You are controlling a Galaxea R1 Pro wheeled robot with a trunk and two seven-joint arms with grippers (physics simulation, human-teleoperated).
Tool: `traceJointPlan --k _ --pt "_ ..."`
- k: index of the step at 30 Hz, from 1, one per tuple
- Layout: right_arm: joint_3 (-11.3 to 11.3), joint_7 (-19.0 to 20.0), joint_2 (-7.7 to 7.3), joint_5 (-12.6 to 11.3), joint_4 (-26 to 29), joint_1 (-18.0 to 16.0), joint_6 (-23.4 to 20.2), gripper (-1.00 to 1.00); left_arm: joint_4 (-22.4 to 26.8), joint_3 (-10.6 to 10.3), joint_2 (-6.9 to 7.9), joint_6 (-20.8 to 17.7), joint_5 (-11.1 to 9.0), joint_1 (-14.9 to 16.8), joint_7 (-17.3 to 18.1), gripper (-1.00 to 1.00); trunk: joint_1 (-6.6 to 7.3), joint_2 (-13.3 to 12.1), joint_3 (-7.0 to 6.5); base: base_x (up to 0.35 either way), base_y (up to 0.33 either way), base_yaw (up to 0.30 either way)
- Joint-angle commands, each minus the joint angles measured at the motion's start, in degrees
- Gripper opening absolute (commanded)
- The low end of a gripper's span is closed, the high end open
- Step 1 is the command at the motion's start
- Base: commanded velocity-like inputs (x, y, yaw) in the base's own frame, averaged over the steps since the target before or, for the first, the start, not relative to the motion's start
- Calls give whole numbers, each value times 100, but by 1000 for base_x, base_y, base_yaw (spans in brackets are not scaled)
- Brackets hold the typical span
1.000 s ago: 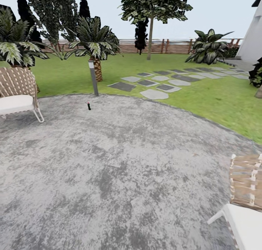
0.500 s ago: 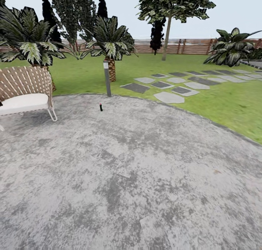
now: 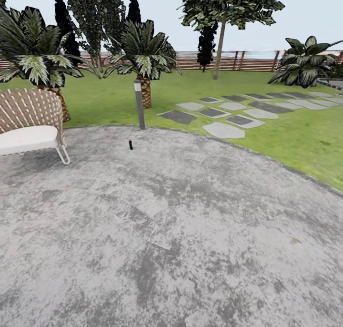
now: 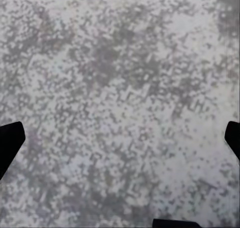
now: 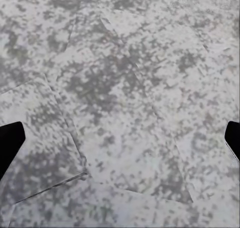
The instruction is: In the garden, pick up the pesticide atomizer on the floor and spray pesticide onto both trees until each tree trunk is fully covered.
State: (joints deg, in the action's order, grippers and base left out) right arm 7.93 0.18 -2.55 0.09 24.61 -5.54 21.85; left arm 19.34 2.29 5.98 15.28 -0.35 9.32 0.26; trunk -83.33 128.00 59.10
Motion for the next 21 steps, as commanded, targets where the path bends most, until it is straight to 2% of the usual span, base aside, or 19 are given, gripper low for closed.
traceJointPlan --k 1,16,21 --pt "1 0 0 0 0 0 1 100 0 0 0 1 0 0 0 100 0 0 0 339 0 0" --pt "7 -4 0 -9 9 0 3 100 0 0 0 1 0 0 0 100 0 0 0 339 0 0" --pt "13 -8 0 -9 5 0 3 100 0 0 0 1 -1 0 0 100 0 0 0 339 0 82"
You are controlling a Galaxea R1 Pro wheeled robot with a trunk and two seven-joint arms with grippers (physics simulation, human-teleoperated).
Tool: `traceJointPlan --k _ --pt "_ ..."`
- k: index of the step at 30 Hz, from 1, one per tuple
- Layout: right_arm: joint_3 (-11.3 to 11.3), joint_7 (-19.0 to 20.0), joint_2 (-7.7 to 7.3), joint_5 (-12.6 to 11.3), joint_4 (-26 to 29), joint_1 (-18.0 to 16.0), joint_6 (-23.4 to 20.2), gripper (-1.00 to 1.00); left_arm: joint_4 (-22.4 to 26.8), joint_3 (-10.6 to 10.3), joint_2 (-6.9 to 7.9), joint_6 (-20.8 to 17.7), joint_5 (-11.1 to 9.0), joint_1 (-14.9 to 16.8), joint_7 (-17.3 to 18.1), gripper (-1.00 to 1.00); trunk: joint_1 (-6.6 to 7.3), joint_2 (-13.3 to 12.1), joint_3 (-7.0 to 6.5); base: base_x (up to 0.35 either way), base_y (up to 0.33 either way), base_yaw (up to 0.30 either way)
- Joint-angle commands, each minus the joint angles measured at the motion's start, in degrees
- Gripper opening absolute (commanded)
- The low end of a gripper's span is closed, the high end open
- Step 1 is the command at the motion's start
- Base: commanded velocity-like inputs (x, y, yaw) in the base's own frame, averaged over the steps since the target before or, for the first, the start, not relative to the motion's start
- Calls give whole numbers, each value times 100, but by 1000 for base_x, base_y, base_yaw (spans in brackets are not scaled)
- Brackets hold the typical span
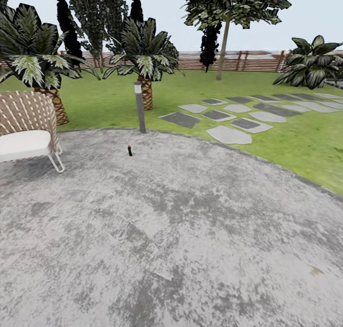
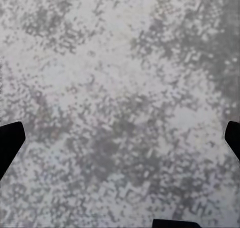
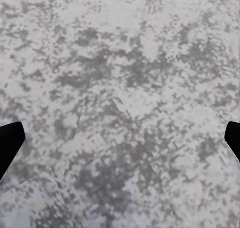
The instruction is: In the garden, pick up the pesticide atomizer on the floor and spray pesticide onto both trees until each tree trunk is fully covered.
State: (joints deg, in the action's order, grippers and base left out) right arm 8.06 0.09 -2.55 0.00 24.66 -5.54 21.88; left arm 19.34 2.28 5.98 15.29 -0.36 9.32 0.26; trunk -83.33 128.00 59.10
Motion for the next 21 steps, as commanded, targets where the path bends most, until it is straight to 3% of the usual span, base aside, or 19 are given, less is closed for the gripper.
traceJointPlan --k 1,13,21 --pt "1 0 0 0 1 0 0 100 0 0 0 0 0 0 0 100 0 0 0 339 0 151" --pt "3 0 0 0 2 0 0 100 0 0 0 -1 1 0 0 100 0 0 0 339 0 240" --pt "3 8 0 0 4 0 0 100 0 0 0 0 1 0 0 100 0 0 0 339 0 51"
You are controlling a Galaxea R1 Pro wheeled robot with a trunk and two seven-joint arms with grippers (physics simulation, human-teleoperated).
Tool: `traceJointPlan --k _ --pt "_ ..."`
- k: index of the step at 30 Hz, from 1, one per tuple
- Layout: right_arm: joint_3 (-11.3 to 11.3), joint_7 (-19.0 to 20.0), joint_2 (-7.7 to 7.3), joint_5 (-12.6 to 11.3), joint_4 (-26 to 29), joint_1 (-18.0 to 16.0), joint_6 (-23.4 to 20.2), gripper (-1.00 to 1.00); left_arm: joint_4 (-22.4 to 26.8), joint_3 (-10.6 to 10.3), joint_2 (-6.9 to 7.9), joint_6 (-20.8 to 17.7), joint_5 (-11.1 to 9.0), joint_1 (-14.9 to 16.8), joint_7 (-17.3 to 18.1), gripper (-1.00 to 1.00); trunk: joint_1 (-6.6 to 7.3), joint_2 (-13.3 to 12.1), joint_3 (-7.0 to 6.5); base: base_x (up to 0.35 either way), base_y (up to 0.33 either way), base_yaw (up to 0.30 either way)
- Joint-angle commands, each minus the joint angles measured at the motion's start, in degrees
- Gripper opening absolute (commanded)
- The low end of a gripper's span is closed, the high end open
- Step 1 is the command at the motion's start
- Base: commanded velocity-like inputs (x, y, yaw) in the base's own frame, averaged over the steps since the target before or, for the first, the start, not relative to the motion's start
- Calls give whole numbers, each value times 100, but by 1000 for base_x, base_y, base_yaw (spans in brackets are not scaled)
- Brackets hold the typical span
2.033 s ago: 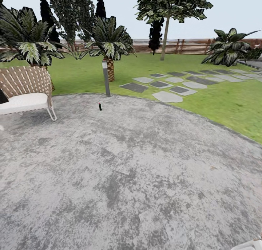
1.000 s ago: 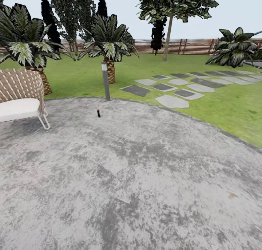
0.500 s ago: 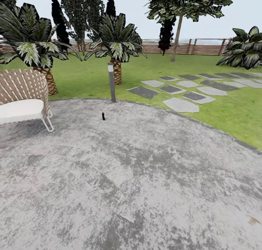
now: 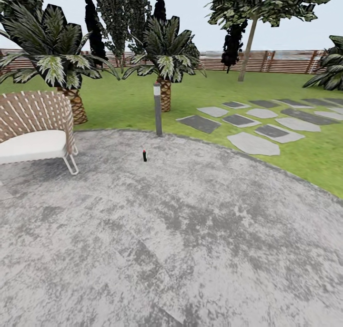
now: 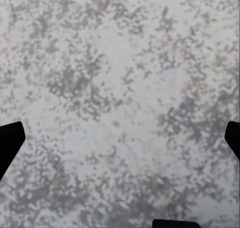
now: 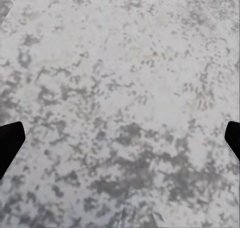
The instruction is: In the garden, pick up the pesticide atomizer on the floor and spray pesticide onto both trees until each tree trunk is fully covered.
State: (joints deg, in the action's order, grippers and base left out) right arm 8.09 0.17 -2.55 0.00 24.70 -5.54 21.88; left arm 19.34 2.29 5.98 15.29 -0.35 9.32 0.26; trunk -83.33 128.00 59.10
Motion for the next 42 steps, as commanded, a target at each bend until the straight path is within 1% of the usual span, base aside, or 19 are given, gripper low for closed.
traceJointPlan --k 1,24,26,29,33,38,42 --pt "0 0 0 0 0 0 0 100 0 0 0 0 0 0 0 100 0 0 0 339 0 4" --pt "-17 1 0 8 -1 0 0 100 0 0 0 0 0 0 0 100 0 0 0 339 0 0" --pt "-35 25 53 7 -67 -2 -17 100 65 -14 -3 25 4 -9 -14 100 0 0 0 0 0 0" --pt "-35 22 53 6 -70 -1 -17 100 162 -13 -2 32 8 -9 -30 100 0 0 0 0 0 0" --pt "-37 10 184 -12 -191 0 46 100 117 -19 9 151 9 -54 -47 100 0 0 0 0 0 0" --pt "-35 10 333 -25 -352 0 129 100 48 -26 22 311 -23 -54 13 100 0 0 0 0 0 0" --pt "12 -8 272 -33 -481 0 258 100 113 -35 -2 402 -23 -28 -6 100 0 0 0 0 0 0"
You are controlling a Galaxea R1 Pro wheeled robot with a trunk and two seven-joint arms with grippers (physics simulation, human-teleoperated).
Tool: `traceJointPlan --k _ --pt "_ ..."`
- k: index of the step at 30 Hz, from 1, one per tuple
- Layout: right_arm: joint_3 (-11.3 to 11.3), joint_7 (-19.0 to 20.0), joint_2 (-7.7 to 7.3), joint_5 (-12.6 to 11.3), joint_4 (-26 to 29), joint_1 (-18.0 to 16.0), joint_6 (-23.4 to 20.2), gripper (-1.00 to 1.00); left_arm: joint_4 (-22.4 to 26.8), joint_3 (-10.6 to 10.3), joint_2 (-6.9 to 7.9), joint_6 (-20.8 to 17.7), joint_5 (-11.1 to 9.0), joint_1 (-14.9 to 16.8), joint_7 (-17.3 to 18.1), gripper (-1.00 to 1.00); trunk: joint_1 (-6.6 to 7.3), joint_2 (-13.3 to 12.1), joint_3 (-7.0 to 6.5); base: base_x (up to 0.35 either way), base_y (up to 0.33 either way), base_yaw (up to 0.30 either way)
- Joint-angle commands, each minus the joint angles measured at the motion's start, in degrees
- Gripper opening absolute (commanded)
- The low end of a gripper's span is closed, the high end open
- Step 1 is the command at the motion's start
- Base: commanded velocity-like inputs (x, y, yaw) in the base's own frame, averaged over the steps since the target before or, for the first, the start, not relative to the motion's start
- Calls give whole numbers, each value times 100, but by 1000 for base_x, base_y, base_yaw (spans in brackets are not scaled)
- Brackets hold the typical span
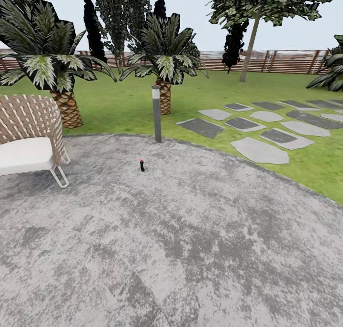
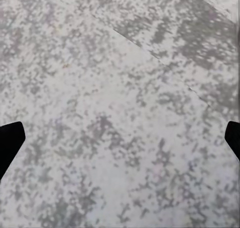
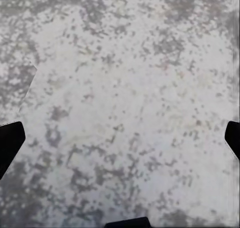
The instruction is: In the garden, pick up the pesticide atomizer on the floor and spray pesticide onto both trees until each tree trunk is fully covered.
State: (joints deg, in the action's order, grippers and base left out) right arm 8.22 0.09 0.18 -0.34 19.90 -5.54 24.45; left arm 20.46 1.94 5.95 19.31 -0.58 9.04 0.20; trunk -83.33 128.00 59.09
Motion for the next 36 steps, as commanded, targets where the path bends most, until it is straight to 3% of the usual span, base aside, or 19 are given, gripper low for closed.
traceJointPlan --k 1,4,10,11,36 --pt "6 -12 -33 0 -33 0 33 100 33 -4 -7 -2 -2 5 -3 100 0 0 0 0 0 0" --pt "11 -25 -128 -1 -63 0 130 100 131 -2 -11 -10 -1 3 -26 100 0 0 0 21 0 0" --pt "7 -20 -156 8 131 -7 323 100 324 26 26 -29 -3 -14 -52 100 0 0 0 248 0 0" --pt "6 -19 -159 14 1058 -6 437 100 407 31 26 -30 -5 -15 -53 100 0 0 0 319 0 0" --pt "-24 0 -190 43 1007 -5 438 100 363 52 34 -24 -12 -34 -61 100 0 0 0 333 14 0"
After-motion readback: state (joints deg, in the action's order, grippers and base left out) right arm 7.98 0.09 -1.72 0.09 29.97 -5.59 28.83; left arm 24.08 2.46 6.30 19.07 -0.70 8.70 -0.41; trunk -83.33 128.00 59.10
